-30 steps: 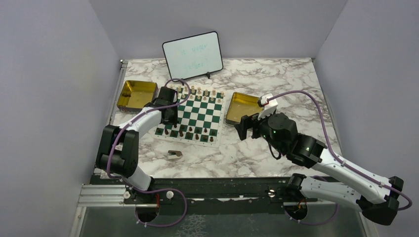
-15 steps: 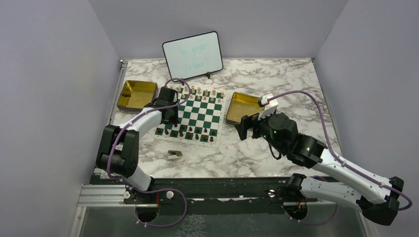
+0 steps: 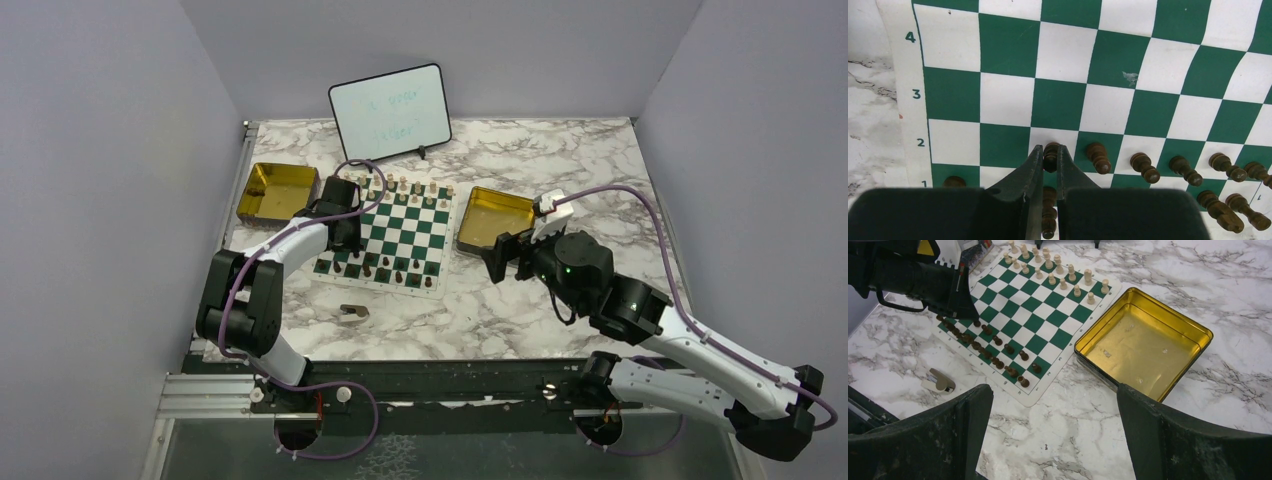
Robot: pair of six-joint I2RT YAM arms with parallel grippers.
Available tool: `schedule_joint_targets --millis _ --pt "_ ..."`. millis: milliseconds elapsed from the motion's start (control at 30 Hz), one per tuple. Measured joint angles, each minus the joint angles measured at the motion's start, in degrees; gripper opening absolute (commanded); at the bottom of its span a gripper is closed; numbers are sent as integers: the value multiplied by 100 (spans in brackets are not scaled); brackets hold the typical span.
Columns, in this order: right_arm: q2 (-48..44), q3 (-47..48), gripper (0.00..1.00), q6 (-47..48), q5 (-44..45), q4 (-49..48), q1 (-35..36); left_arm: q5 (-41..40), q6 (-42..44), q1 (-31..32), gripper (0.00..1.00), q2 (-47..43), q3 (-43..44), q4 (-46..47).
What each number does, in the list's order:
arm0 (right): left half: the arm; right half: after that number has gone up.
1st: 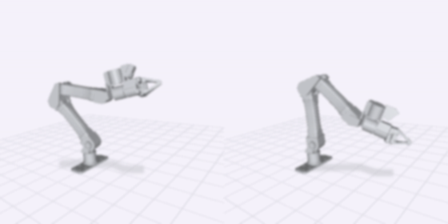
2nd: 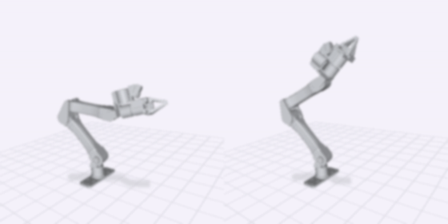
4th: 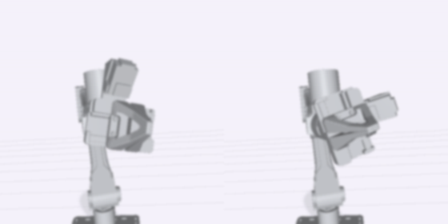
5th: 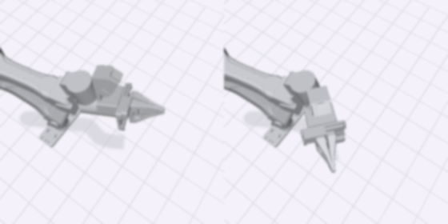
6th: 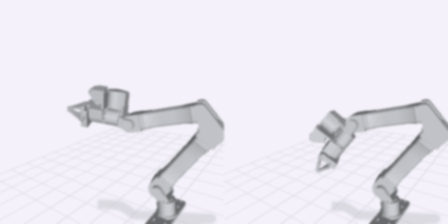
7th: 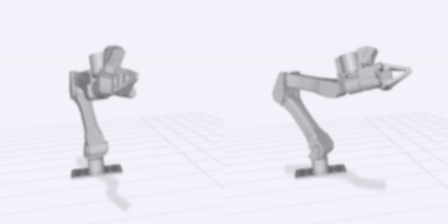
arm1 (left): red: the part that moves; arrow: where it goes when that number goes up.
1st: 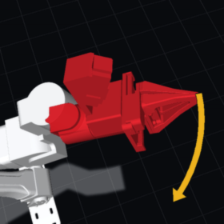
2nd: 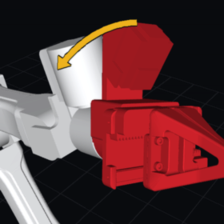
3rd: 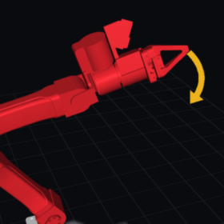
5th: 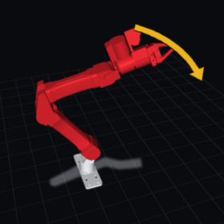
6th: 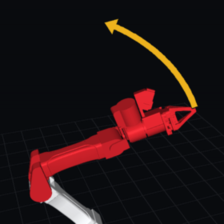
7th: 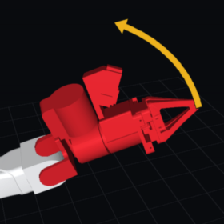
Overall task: Set up the chess pieces on the board
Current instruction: Place the chess piece on the chessboard.
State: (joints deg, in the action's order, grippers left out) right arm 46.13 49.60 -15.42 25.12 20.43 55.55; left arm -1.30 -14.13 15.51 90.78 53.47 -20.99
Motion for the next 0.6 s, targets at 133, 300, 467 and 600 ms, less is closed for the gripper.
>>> schedule_joint_targets --millis 133,300,467,600 --pt "-35 0 100 0 28 0 0 0 0 0 12 4 -2 -2" --pt "-39 0 100 0 39 0 0 -2 2 2 15 42 -4 -11" --pt "-39 0 100 0 61 0 0 -4 4 35 20 44 -2 -11" --pt "-39 0 100 0 68 0 0 -7 22 37 26 44 -2 -24"
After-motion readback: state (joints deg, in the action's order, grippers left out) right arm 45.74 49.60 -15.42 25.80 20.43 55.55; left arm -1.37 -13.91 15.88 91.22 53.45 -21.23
